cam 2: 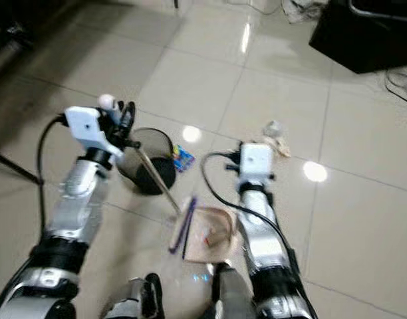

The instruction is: Sweep floor

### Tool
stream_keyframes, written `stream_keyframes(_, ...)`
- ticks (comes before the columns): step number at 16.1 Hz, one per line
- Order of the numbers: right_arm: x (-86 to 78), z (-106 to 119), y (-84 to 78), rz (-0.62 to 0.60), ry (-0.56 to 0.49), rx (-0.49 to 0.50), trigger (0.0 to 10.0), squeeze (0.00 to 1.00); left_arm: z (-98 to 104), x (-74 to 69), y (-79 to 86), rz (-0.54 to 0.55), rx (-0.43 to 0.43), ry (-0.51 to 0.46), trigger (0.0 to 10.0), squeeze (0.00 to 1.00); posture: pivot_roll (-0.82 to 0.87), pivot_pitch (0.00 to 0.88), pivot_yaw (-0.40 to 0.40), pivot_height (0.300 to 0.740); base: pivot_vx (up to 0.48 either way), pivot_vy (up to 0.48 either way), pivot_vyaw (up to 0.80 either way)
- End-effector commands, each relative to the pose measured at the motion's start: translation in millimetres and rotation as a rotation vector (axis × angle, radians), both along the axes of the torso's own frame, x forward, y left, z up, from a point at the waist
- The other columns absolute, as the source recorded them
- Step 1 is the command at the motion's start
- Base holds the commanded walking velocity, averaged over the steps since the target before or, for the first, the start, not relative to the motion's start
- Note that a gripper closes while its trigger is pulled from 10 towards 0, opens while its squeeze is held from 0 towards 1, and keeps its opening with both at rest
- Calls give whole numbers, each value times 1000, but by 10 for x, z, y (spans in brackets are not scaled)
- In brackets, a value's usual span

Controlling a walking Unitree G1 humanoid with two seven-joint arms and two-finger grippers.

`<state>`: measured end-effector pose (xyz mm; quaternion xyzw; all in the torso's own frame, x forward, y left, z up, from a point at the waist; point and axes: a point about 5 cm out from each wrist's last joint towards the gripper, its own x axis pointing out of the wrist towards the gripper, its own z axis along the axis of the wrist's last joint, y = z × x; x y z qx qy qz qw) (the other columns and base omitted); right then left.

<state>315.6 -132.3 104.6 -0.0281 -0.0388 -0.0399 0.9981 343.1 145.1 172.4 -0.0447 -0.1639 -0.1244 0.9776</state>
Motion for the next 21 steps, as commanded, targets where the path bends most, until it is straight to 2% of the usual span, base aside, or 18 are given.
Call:
stream_keyframes(1, -50, -24, -51, 4, 25, 1, 10000, 0, 83, -53, 95, -15, -3, -26, 10000, 0, -79, 82, 75, 740, 0, 0, 0)
stream_keyframes(2, -61, -6, -71, 3, 20, 0, 10000, 0, 89, -70, 128, -15, 3, -25, 10000, 0, -79, 79, 76, 740, 0, 0, 0)
stream_keyframes(4, -82, 105, -103, 24, -3, -18, 10000, 0, 39, -154, 243, -15, 77, -2, 10000, 0, -82, 38, 82, 740, 0, 0, 0)
stream_keyframes(5, -95, 255, -110, 55, -37, -49, 10000, 0, -56, -272, 342, -1, 110, 35, 10000, 0, -84, 22, 79, 740, 0, 0, 0)
stream_keyframes(6, -97, 329, -117, 64, -48, -40, 10000, 0, -92, -312, 406, 46, 148, 45, 10000, 0, -84, 12, 74, 740, 0, 0, 0)
stream_keyframes(8, -110, 566, -145, 91, -75, -42, 10000, 0, -242, -403, 615, 225, 271, 116, 10000, 0, -78, 0, 66, 740, 0, 0, 0)
stream_keyframes(9, -114, 639, -150, 97, -80, -45, 10000, 0, -273, -442, 639, 238, 293, 120, 10000, 0, -79, 0, 64, 740, 0, 0, 0)
stream_keyframes(11, -134, 880, -171, 120, -83, -1, 10000, 0, -411, -581, 645, 257, 332, 166, 10000, 0, -91, 0, 67, 740, 0, 0, 0)
stream_keyframes(12, -146, 1030, -213, 122, -82, 55, 10000, 0, -470, -645, 615, 265, 309, 204, 10000, 0, -102, 0, 67, 740, 0, 0, 0)
stream_keyframes(14, -153, 1155, -276, 112, -87, 110, 10000, 0, -490, -679, 588, 275, 306, 209, 10000, 0, -104, 0, 66, 740, 0, 0, 0)
stream_keyframes(16, -145, 1372, -386, 108, -121, 197, 10000, 0, -489, -734, 523, 262, 302, 194, 10000, 0, -99, 0, 67, 740, 0, 0, 0)
stream_keyframes(21, -140, 1665, -417, 196, -147, 266, 10000, 0, -484, -774, 502, 258, 284, 192, 10000, 0, -95, 0, 65, 740, 0, 0, 0)
